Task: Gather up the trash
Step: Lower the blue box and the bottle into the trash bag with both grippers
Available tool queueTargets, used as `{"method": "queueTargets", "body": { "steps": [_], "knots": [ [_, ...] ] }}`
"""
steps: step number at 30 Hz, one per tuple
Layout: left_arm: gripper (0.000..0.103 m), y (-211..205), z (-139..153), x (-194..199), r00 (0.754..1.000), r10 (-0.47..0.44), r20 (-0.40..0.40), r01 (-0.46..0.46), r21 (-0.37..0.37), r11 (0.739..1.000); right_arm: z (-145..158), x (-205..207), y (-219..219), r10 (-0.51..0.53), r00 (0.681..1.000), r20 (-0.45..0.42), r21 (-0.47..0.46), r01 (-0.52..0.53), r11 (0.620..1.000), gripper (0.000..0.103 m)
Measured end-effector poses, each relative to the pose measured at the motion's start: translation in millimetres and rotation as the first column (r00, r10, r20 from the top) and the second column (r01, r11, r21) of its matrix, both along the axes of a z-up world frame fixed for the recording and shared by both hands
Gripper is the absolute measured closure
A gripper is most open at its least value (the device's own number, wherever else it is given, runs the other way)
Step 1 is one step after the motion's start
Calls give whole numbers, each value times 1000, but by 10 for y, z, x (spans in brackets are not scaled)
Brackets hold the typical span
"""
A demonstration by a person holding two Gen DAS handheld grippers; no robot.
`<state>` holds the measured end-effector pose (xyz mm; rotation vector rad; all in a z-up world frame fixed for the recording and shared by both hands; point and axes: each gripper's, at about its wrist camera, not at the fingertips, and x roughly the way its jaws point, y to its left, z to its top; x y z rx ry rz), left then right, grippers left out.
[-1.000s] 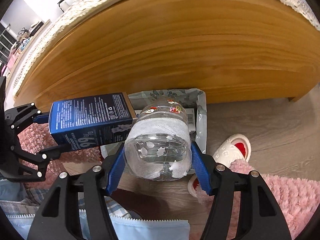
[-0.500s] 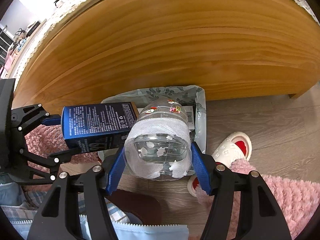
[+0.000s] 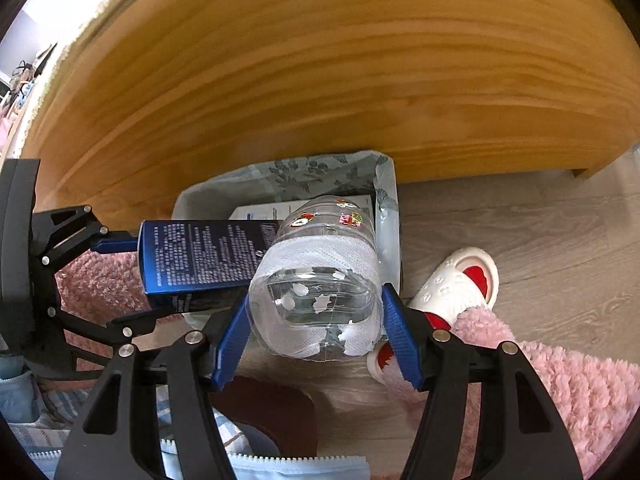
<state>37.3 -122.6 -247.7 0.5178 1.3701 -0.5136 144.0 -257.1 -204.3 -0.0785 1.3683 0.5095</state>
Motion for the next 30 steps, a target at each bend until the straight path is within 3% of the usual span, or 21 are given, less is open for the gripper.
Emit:
{"method": "queueTargets", "body": {
  "steps": [13,22,30],
  "knots": [
    [46,-442,-436,241,978,-170,-121,177,51,983,-185,70,-77,-4,999,-46,-46,2,999,42],
    [45,-446,-708,360,971,-127,-201,128,-7,992,-489,133,44,36,988,-152,-87,-50,995,42],
    [44,-313,-818,434,969,-53,-239,34,-85,996,-692,217,264,77,981,-180,-165,-107,981,42]
  ]
}}
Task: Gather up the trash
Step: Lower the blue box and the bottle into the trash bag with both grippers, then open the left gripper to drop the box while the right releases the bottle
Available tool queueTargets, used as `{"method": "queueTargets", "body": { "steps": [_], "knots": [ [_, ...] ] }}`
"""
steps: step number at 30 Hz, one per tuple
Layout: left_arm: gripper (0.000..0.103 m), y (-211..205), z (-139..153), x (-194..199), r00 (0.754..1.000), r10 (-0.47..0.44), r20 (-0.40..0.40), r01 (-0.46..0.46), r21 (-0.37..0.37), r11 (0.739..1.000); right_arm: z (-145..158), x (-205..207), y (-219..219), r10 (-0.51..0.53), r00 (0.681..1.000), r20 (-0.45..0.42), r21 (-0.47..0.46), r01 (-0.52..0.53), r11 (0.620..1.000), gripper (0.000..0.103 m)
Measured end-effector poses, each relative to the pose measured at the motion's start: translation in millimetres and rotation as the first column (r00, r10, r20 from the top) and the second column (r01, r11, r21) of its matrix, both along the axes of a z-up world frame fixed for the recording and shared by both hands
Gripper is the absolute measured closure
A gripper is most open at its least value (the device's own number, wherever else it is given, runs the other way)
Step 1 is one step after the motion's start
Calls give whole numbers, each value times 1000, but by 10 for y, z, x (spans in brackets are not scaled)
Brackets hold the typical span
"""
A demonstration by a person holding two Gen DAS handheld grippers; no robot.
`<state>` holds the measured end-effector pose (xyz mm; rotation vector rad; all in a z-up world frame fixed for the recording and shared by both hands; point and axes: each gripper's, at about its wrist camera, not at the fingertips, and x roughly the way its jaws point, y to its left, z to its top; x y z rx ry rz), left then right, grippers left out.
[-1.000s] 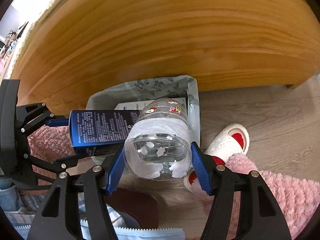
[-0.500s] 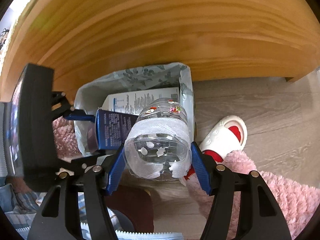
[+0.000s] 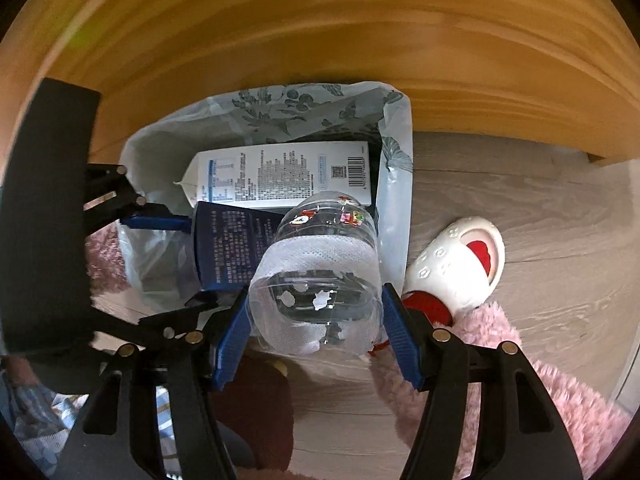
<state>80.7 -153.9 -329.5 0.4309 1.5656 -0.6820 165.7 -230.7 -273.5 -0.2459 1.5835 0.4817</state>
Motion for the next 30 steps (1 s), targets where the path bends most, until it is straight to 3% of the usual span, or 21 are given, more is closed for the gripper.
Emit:
{"method": "queueTargets", "body": {
  "steps": [6,12,17,22,30],
  "knots": [
    [44,206,-31,55,992,113,-56,-116,-68,991,-214,72,125,30,998,-60,-57,-33,998,43],
    [44,348,-17,100,977,197,-85,-205,-108,973,-237,165,150,40,992,-119,-61,-47,997,43],
    [45,323,50,112,979,186,-78,-196,-144,970,-203,190,174,67,990,-126,-86,-78,993,43],
    [46,92,19,84,991,95,-99,-104,-90,991,-150,202,121,58,988,-141,-103,-73,992,43],
    [44,183,-68,199,964,203,-172,-223,-107,969,-287,263,175,66,967,-244,-145,-103,984,43]
  ]
}}
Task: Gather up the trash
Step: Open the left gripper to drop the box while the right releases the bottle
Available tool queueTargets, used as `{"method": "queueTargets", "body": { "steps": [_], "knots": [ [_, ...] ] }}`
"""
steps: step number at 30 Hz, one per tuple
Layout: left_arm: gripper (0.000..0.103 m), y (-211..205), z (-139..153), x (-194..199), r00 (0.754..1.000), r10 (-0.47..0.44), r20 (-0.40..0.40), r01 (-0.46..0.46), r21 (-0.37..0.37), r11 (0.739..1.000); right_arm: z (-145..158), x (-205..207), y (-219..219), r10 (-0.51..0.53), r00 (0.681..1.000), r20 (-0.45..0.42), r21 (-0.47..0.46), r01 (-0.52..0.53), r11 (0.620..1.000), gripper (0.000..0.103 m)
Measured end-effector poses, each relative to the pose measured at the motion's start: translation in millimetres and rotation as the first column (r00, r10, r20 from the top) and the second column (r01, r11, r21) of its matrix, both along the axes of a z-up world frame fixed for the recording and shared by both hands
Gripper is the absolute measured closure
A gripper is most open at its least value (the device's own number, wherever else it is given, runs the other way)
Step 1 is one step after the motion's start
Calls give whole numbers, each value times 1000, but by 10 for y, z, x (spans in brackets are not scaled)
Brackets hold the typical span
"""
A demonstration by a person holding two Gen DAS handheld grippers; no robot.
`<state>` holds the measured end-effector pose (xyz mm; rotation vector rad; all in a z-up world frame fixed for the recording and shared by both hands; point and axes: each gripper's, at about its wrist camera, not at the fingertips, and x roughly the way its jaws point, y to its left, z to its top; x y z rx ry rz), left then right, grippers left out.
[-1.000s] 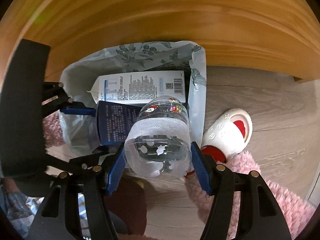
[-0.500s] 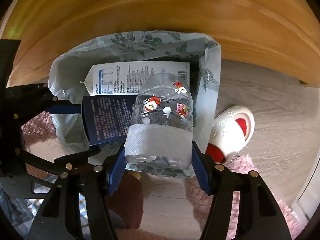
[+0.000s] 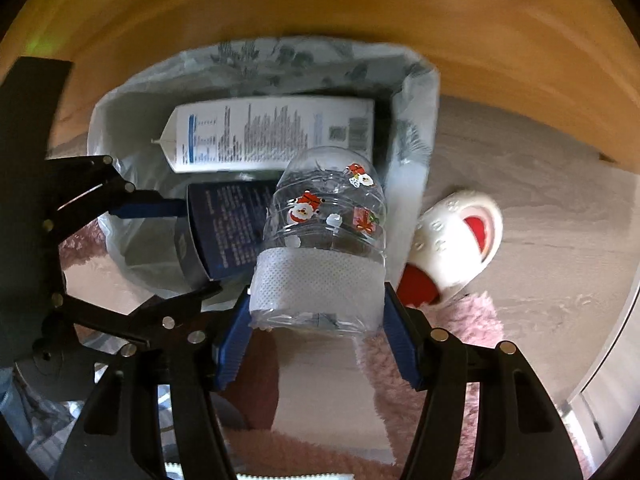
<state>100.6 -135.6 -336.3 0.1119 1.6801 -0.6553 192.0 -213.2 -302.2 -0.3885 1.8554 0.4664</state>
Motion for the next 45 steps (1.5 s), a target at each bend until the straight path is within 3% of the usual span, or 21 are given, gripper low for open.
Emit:
{"method": "queueTargets", "body": {
  "steps": [11,15,20,28,38,45],
  "knots": [
    [40,164,21,-104,997,56,-48,-59,-69,996,-261,65,125,11,998,-70,-91,-17,996,43],
    [40,231,58,-84,996,75,-55,-77,-37,996,-376,7,179,25,995,-100,-128,-38,991,43],
    [40,469,214,-39,994,106,2,-106,44,993,-541,-62,223,31,987,-158,-184,-60,981,43],
    [40,702,459,-2,986,149,81,-153,43,987,-667,0,314,-26,981,-195,-268,-28,963,42],
    [40,763,274,-43,978,187,91,-196,93,976,-644,52,306,-91,980,-178,-253,44,966,32],
    [40,717,302,-47,978,179,110,-189,90,978,-331,-5,174,-98,990,-98,-171,80,982,31]
  ]
}}
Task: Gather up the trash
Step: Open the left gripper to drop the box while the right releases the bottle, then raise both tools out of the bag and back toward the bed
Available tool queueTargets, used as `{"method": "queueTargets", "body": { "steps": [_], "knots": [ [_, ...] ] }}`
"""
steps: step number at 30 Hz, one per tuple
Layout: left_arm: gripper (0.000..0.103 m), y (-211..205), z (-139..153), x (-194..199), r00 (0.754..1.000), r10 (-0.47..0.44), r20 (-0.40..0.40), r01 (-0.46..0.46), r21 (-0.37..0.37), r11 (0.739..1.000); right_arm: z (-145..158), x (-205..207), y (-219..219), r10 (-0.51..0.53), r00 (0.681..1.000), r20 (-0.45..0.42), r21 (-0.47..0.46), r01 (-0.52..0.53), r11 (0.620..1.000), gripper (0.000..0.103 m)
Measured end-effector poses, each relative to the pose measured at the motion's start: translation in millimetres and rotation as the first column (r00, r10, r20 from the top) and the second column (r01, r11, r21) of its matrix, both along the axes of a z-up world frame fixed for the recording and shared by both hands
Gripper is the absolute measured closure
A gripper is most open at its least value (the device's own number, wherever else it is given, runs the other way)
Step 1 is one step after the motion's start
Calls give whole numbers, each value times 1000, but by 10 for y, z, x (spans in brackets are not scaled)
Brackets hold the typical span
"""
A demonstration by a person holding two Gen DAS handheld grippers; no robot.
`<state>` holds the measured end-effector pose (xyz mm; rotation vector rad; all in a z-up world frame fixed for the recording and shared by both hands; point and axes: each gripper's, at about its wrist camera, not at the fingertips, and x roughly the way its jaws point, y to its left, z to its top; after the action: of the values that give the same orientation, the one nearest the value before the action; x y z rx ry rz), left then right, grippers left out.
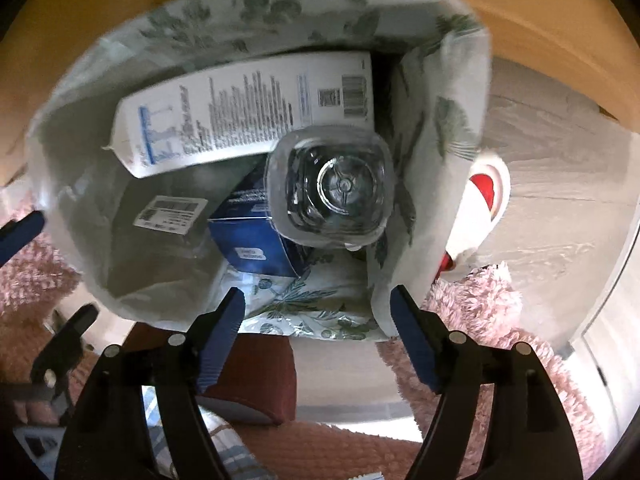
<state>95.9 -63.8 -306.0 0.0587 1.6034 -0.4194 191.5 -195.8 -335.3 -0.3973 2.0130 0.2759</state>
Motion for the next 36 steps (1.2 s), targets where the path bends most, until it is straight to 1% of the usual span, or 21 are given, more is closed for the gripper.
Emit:
{"method": "queueTargets", "body": {
  "steps": [1,3,5,6,7,8,9,10,12,13,14,15,16,18,21,28,31,33,35,36],
  "knots": [
    [40,-3,0,-1,1000,1,2,-1,2,1000,46,-18,-17,-2,1000,22,7,2,1000,31],
    [40,8,25,-1,1000,8,7,-8,2,1000,179,-17,-58,-23,996,90,54,18,998,31],
    [40,15,46,-6,1000,16,20,-16,3,1000,357,-43,-60,-8,976,216,90,-12,996,32],
    [40,21,58,-9,999,20,29,-21,4,1000,445,-66,-25,39,953,301,100,-72,992,38],
    [40,25,69,-12,999,26,36,-26,5,1000,476,-126,5,78,930,359,95,-119,988,59],
    [40,31,74,-14,999,29,39,-30,6,1000,488,-201,53,116,907,404,98,-169,981,73],
    [40,40,78,-21,998,35,43,-36,10,999,449,-263,74,135,898,419,124,-203,971,77],
    [40,44,76,-24,998,39,44,-40,11,999,395,-274,82,140,895,424,143,-219,965,83],
    [40,66,69,-40,998,52,44,-52,16,999,271,-303,38,169,874,455,147,-261,954,88],
    [40,74,69,-47,997,56,45,-57,18,998,182,-295,56,189,868,459,138,-280,950,93],
    [40,85,71,-54,997,64,47,-65,20,998,63,-273,60,201,875,441,116,-278,954,97],
    [40,99,73,-61,996,72,47,-73,21,997,-17,-257,60,202,882,427,98,-267,959,97],
    [40,112,75,-64,996,79,48,-80,23,997,-122,-241,17,196,892,407,78,-248,966,97],
    [40,150,78,-74,994,98,50,-99,22,995,-258,-212,-75,170,911,375,67,-209,976,97],
    [40,199,82,-84,991,123,51,-124,19,992,-324,-177,-215,112,929,354,96,-155,983,97],
    [40,209,77,-89,987,145,66,-146,7,989,14,-226,-195,91,892,442,161,-179,971,97],
    [40,185,74,-98,988,139,72,-139,-1,990,96,-276,-173,69,883,464,189,-175,966,96],
    [39,181,80,-114,987,140,77,-140,-7,990,188,-294,-175,56,876,479,204,-173,964,88],
    [29,182,101,-133,985,145,88,-144,-16,989,317,-329,-200,37,863,504,217,-168,962,47],
    [26,188,113,-143,984,150,95,-150,-16,989,391,-358,-212,35,854,519,218,-172,961,44]
  ]
}}
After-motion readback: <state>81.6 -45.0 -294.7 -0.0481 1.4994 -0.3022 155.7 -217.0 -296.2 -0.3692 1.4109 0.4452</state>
